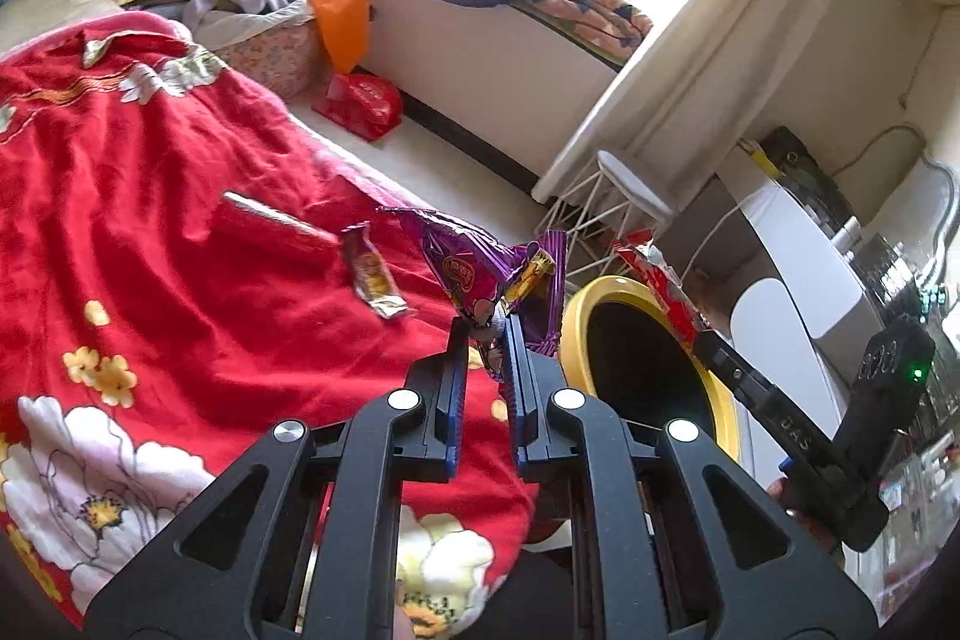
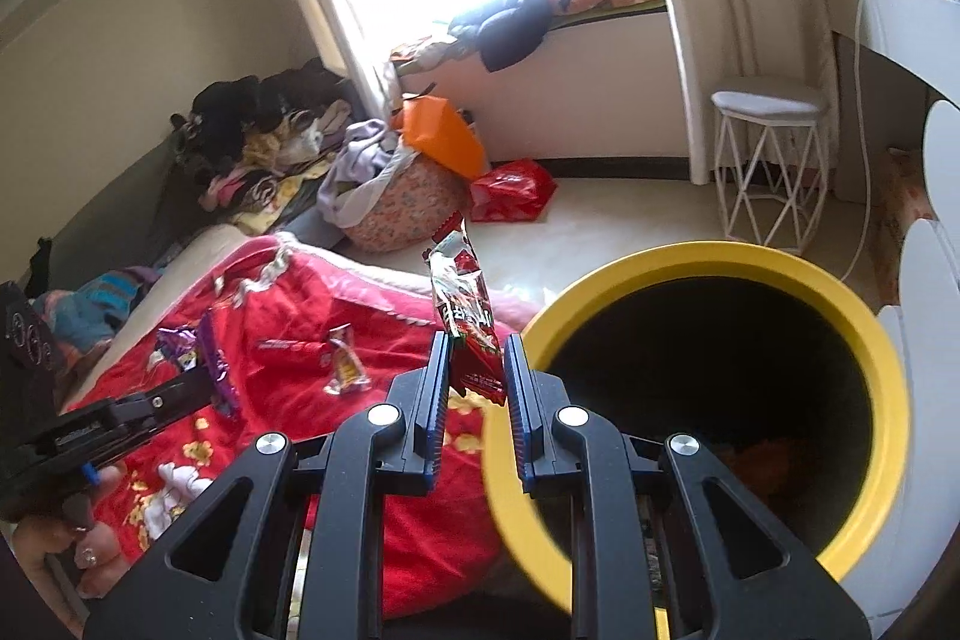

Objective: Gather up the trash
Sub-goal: 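Carry the purple wrapper and snack packet in both grippers over the yellow bin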

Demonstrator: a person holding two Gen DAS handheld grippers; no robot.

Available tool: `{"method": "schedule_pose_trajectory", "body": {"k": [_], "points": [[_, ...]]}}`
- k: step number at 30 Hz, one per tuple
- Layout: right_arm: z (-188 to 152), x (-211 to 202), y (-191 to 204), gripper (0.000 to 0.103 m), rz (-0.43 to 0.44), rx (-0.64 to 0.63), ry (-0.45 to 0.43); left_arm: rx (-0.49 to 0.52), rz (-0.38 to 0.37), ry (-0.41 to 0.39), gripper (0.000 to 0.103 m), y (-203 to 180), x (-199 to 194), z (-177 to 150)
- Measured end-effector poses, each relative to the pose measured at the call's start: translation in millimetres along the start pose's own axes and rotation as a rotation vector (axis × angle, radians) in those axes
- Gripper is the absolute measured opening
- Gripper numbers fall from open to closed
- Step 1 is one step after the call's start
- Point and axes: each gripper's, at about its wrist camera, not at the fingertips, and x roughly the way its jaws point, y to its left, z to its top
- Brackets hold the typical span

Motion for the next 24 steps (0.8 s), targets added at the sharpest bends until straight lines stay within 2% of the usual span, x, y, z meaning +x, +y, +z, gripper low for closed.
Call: {"method": "schedule_pose_trajectory", "body": {"k": [24], "points": [[-2, -14, -61, 0.018, -0.134, 0.105, -0.013, 0.130, -0.051, 0.048, 0.008, -54, 22, -16]]}}
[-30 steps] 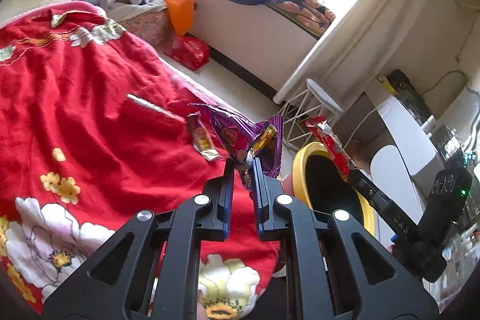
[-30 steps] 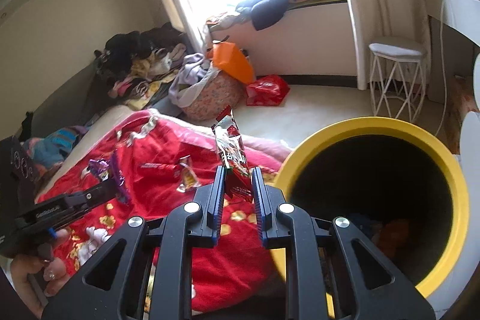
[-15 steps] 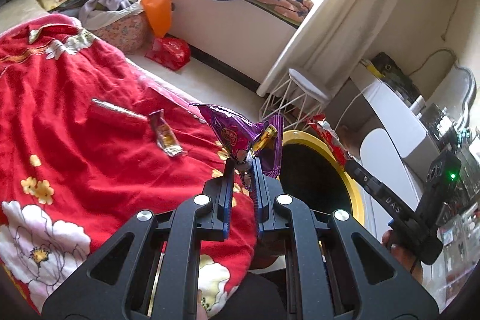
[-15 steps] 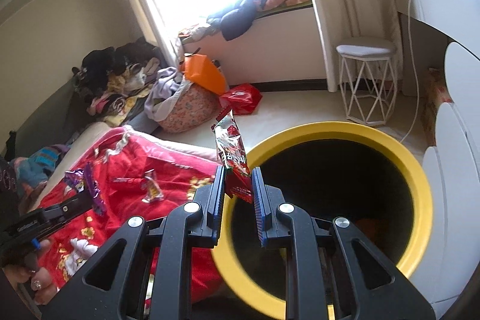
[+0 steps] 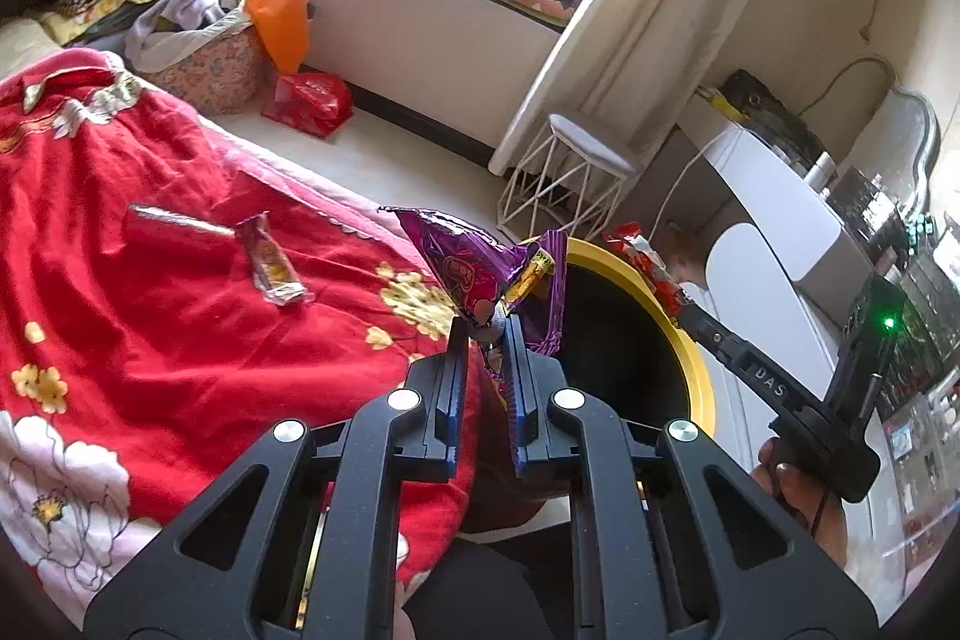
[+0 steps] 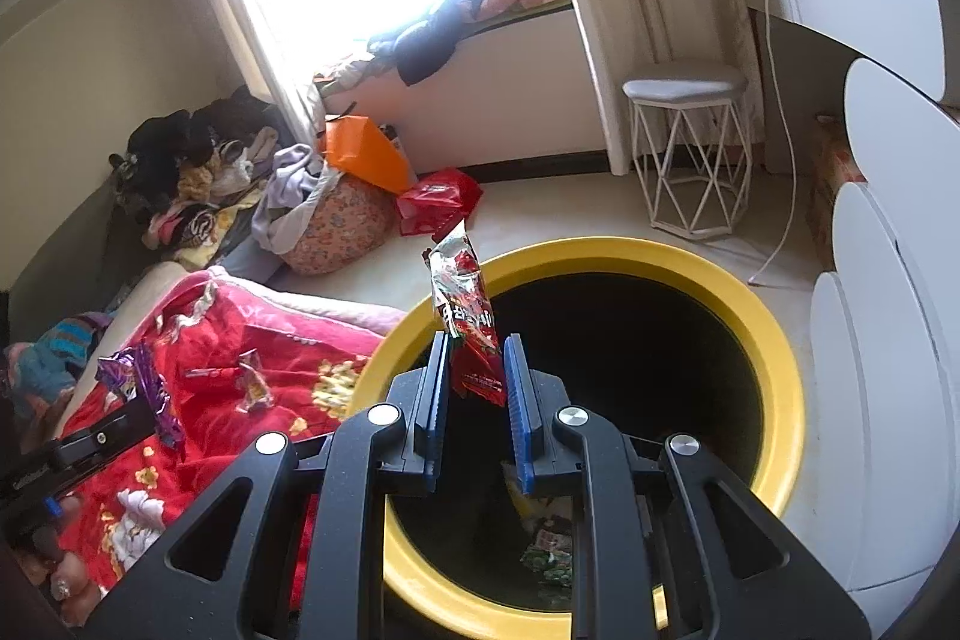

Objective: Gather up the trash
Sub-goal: 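Carry the purple wrapper and snack packet in both grippers over the yellow bin, then open both grippers to drop the purple wrapper and snack packet into the bin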

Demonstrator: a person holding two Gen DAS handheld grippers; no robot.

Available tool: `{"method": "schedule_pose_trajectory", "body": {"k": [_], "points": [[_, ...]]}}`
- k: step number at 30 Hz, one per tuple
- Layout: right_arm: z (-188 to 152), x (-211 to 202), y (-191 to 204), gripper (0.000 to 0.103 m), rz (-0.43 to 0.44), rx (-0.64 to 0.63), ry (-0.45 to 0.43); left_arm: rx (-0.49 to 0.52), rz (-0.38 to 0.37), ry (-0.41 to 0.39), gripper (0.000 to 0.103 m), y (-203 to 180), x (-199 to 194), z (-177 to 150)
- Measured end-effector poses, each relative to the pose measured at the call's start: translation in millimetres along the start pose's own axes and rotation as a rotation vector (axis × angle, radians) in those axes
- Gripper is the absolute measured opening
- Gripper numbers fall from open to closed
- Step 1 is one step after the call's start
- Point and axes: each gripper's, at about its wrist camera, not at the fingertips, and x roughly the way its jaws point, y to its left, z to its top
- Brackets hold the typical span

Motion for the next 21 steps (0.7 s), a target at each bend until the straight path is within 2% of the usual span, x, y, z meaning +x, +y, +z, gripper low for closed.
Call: {"method": "schedule_pose_trajectory", "body": {"k": [8, 16, 21], "points": [[-1, 3, -18, 0.018, -0.038, 0.039, 0.023, 0.035, -0.015, 0.022, 0.008, -16, 11, -2], [-5, 11, -41, 0.018, -0.055, 0.094, 0.092, 0.074, -0.030, 0.063, 0.008, -34, 31, -6], [-6, 9, -53, 0.022, -0.062, 0.130, 0.092, 0.103, -0.038, 0.100, 0.008, -48, 50, -9]]}}
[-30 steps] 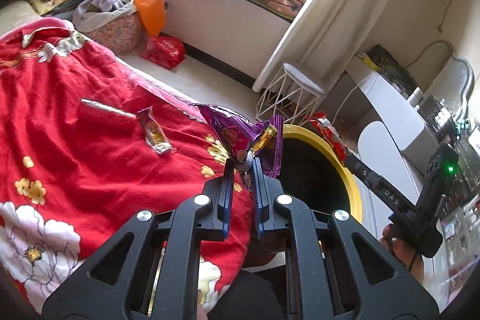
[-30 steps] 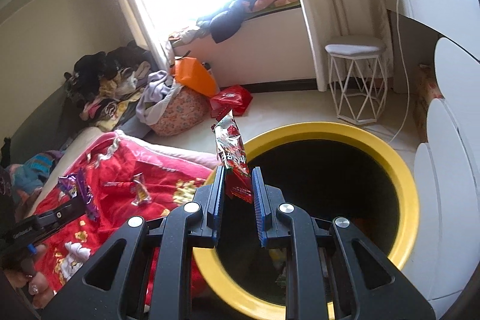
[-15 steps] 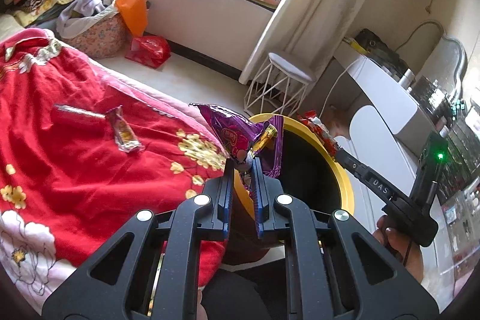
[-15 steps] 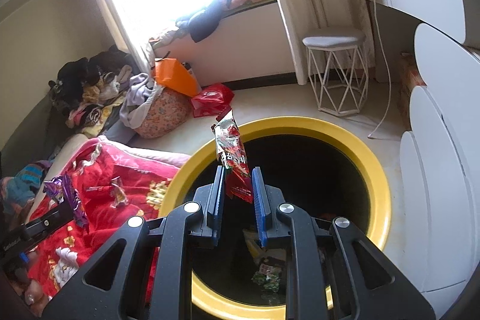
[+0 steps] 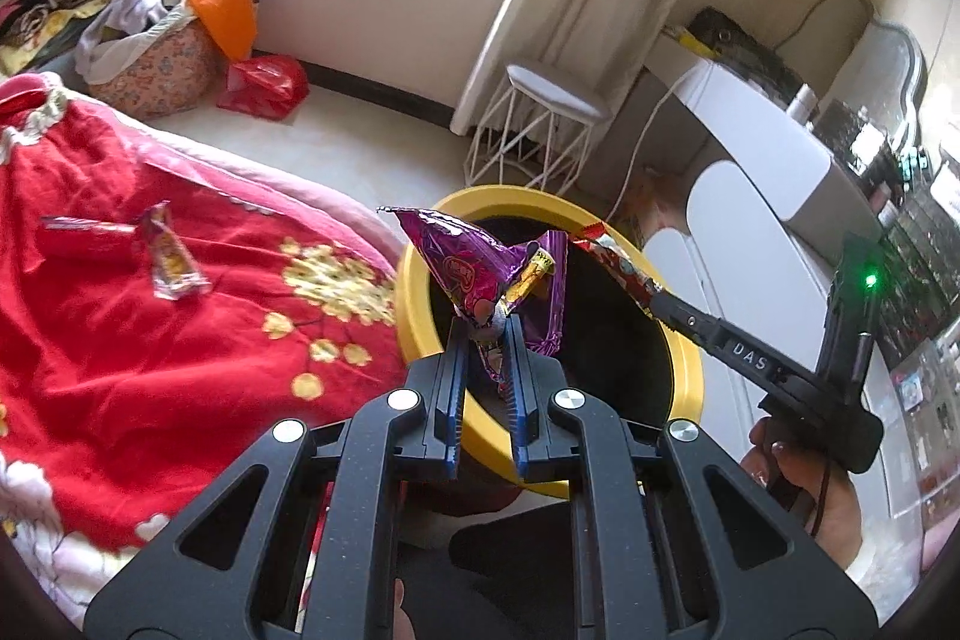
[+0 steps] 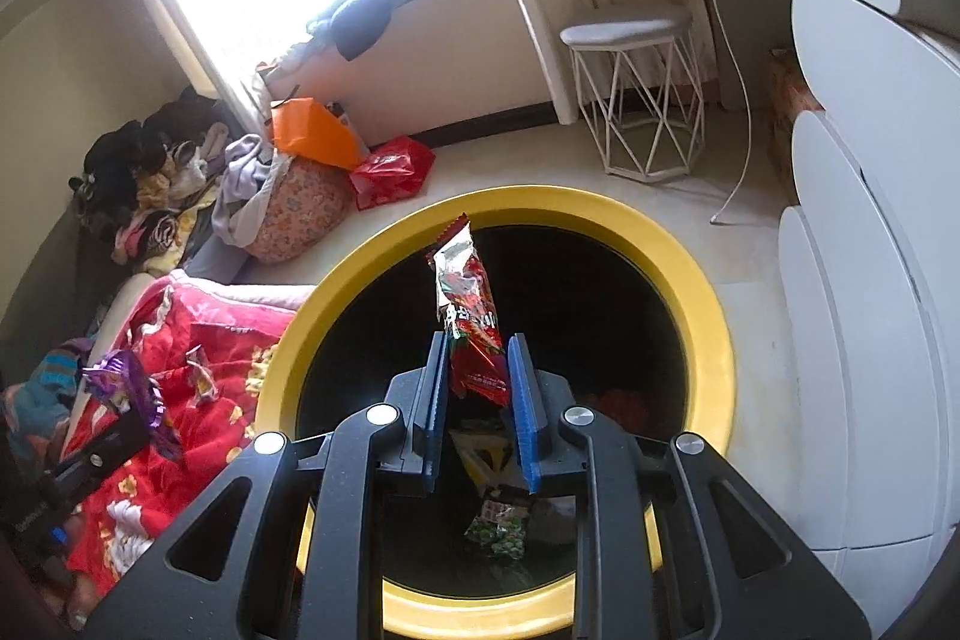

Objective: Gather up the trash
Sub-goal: 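Open both grippers to drop the purple wrapper and snack packet into the bin, then move both open grippers back toward the red can and last wrapper on the bedspread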

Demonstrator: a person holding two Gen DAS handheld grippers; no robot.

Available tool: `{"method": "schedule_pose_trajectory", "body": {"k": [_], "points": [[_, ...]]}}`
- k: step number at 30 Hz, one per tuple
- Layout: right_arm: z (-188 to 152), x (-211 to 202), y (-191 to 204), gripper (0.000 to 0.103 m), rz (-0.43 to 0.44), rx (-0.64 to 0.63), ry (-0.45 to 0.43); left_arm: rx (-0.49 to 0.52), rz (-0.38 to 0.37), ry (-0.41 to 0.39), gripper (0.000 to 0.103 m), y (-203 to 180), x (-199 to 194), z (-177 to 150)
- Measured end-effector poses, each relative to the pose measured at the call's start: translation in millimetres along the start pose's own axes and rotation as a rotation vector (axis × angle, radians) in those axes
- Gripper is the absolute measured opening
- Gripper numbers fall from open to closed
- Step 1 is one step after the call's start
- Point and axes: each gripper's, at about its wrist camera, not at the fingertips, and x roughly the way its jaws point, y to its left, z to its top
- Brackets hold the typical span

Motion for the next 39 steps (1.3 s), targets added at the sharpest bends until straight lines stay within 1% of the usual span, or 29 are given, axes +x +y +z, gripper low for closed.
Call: {"method": "schedule_pose_trajectory", "body": {"k": [2, 6, 7, 8, 9, 10, 11, 12, 13, 14, 15, 17, 21, 26, 31, 39], "points": [[3, -1, -5, 0.024, 0.003, 0.014, -0.004, 0.008, -0.007, 0.016, 0.009, -5, 8, 2], [7, -7, -16, 0.039, 0.003, 0.048, -0.038, 0.020, -0.033, 0.045, 0.009, -16, 24, 7], [8, -9, -18, 0.042, -0.002, 0.058, -0.048, 0.024, -0.042, 0.050, 0.011, -18, 27, 9], [9, -11, -21, 0.049, -0.004, 0.067, -0.058, 0.031, -0.050, 0.054, 0.023, -20, 30, 10], [9, -13, -23, 0.052, -0.006, 0.078, -0.070, 0.042, -0.052, 0.054, 0.030, -22, 33, 13], [10, -14, -25, 0.052, -0.009, 0.083, -0.077, 0.045, -0.049, 0.049, 0.046, -22, 34, 13], [10, -16, -25, 0.053, -0.009, 0.084, -0.082, 0.046, -0.050, 0.044, 0.051, -21, 33, 15], [10, -16, -25, 0.056, -0.009, 0.083, -0.087, 0.045, -0.050, 0.037, 0.052, -20, 32, 15], [11, -18, -24, 0.056, -0.010, 0.079, -0.095, 0.044, -0.045, 0.026, 0.060, -18, 30, 15], [11, -19, -20, 0.059, -0.011, 0.065, -0.106, 0.045, -0.033, 0.017, 0.071, -17, 28, 16], [11, -20, -18, 0.062, -0.011, 0.055, -0.112, 0.045, -0.014, 0.002, 0.075, -13, 24, 16], [11, -22, -10, 0.064, 0.000, 0.033, -0.126, 0.040, 0.003, -0.015, 0.076, -8, 19, 16], [10, -24, 15, 0.069, 0.051, -0.037, -0.147, 0.017, 0.078, -0.066, 0.077, 11, 3, 18], [5, -23, 44, 0.071, 0.104, -0.115, -0.148, -0.017, 0.148, -0.117, 0.077, 33, -14, 19], [0, -12, 77, 0.072, 0.143, -0.184, -0.113, -0.078, 0.194, -0.153, 0.077, 66, -32, 23], [-9, 7, 131, 0.072, 0.202, -0.290, -0.050, -0.159, 0.244, -0.187, 0.077, 111, -51, 27]]}}
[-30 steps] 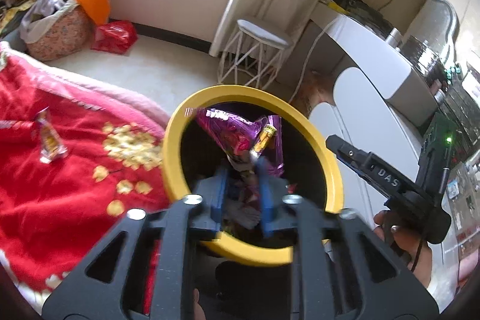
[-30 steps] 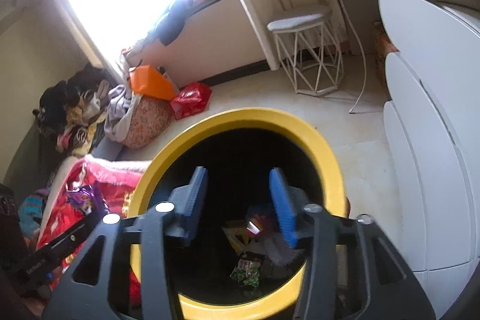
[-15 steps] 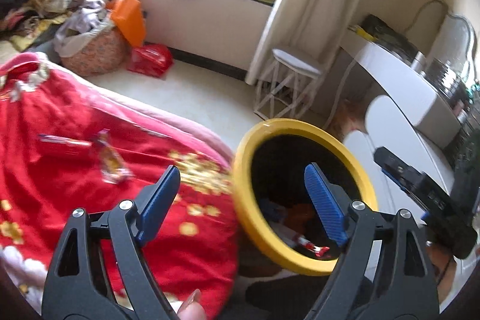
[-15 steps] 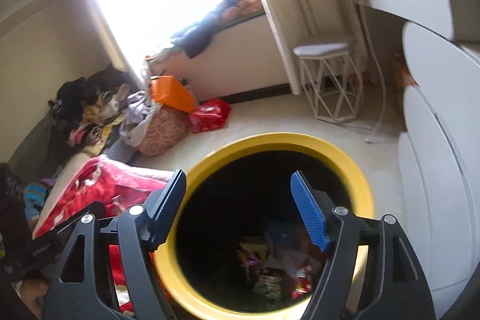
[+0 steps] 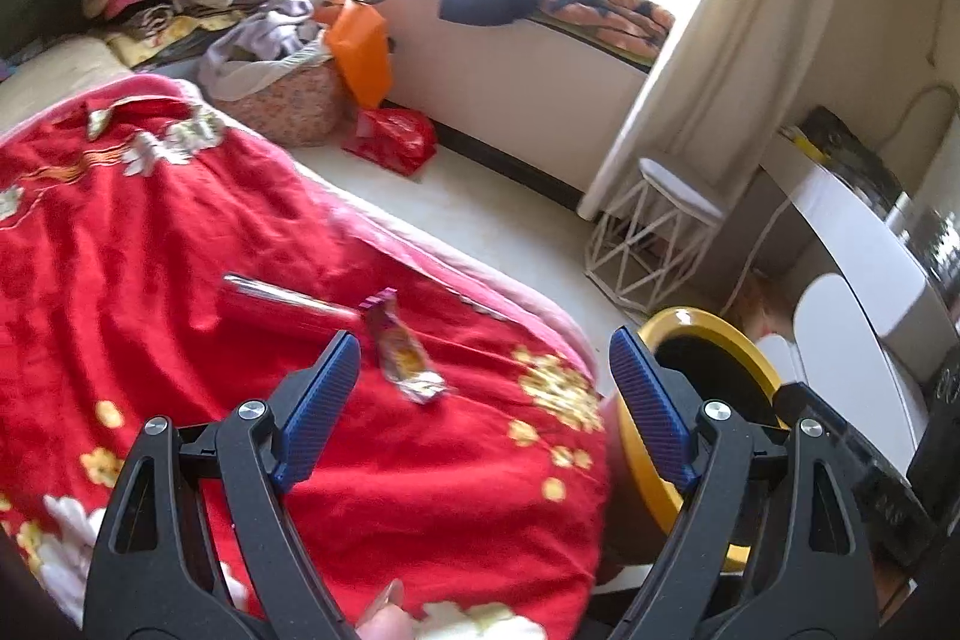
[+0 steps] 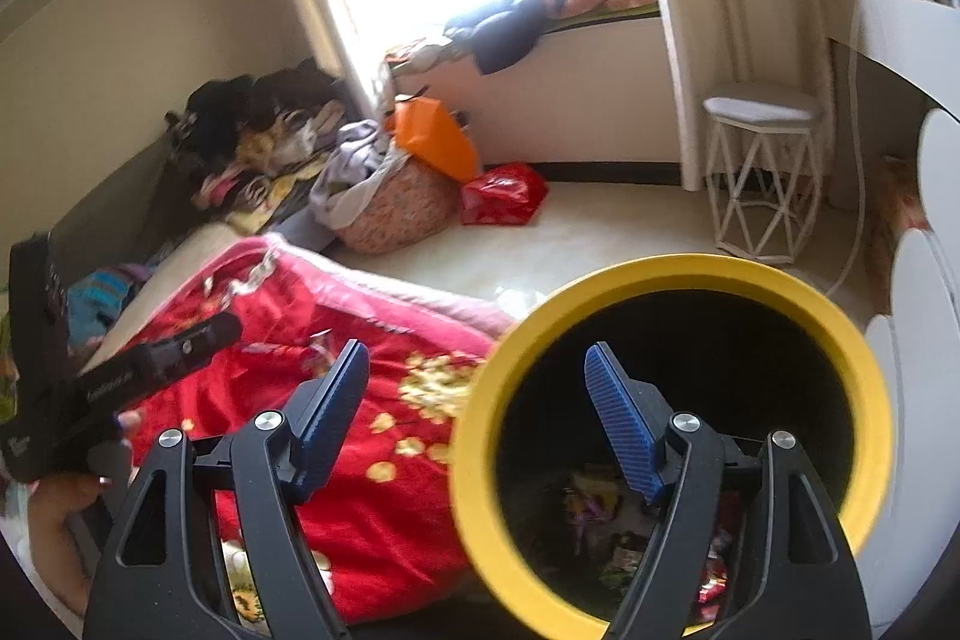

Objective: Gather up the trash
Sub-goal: 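Move both open grippers back toward the red can and last wrapper on the bedspread, then grasp the red cylindrical can with the left gripper while the right grasps the yellow wrapper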

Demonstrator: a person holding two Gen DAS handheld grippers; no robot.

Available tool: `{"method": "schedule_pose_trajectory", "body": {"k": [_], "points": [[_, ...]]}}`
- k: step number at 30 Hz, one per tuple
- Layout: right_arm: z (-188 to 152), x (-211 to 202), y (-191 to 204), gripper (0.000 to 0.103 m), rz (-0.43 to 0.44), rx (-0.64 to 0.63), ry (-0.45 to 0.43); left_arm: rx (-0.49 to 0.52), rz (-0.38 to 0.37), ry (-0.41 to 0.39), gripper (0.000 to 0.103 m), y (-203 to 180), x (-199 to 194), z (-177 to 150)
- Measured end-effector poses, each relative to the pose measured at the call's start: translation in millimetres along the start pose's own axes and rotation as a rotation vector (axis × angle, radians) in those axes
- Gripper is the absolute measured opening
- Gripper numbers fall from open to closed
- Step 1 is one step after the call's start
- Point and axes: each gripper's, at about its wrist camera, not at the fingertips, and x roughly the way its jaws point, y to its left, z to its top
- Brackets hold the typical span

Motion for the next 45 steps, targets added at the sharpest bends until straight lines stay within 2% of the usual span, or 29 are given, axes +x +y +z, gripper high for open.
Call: {"method": "schedule_pose_trajectory", "body": {"k": [5, 13, 16, 20, 25, 26, 29, 30, 33, 36, 38, 41, 45], "points": [[1, 31, 34, 0.072, 0.062, -0.069, 0.061, -0.062, 0.047, -0.006, 0.077, 35, -1, 5], [-10, 103, 82, 0.072, 0.109, -0.168, 0.199, -0.207, 0.092, 0.030, 0.077, 97, 8, 5], [-13, 131, 91, 0.071, 0.123, -0.177, 0.251, -0.249, 0.080, 0.051, 0.067, 111, 15, 5], [-18, 164, 101, 0.062, 0.123, -0.194, 0.312, -0.293, 0.047, 0.084, 0.054, 122, 25, 2], [-21, 187, 103, 0.051, 0.126, -0.186, 0.366, -0.359, -0.004, 0.131, 0.051, 127, 44, 2], [-23, 190, 102, 0.043, 0.126, -0.179, 0.376, -0.368, -0.009, 0.137, 0.051, 127, 47, 1], [-26, 188, 98, 0.024, 0.125, -0.161, 0.378, -0.408, -0.030, 0.153, 0.051, 130, 59, 1], [-26, 185, 95, 0.014, 0.125, -0.154, 0.369, -0.426, -0.035, 0.158, 0.051, 131, 63, 1], [-28, 171, 89, 0.013, 0.123, -0.139, 0.348, -0.477, -0.044, 0.166, 0.051, 132, 73, 1], [-31, 149, 84, 0.012, 0.127, -0.124, 0.306, -0.507, -0.017, 0.160, 0.050, 133, 81, 3], [-32, 137, 81, 0.012, 0.133, -0.115, 0.284, -0.514, 0.006, 0.158, 0.038, 134, 85, 5], [-33, 115, 76, 0.012, 0.129, -0.110, 0.243, -0.531, 0.020, 0.154, 0.035, 136, 89, 4], [-27, 94, 66, 0.012, 0.126, -0.086, 0.196, -0.460, 0.006, 0.137, 0.028, 120, 78, 9]]}}
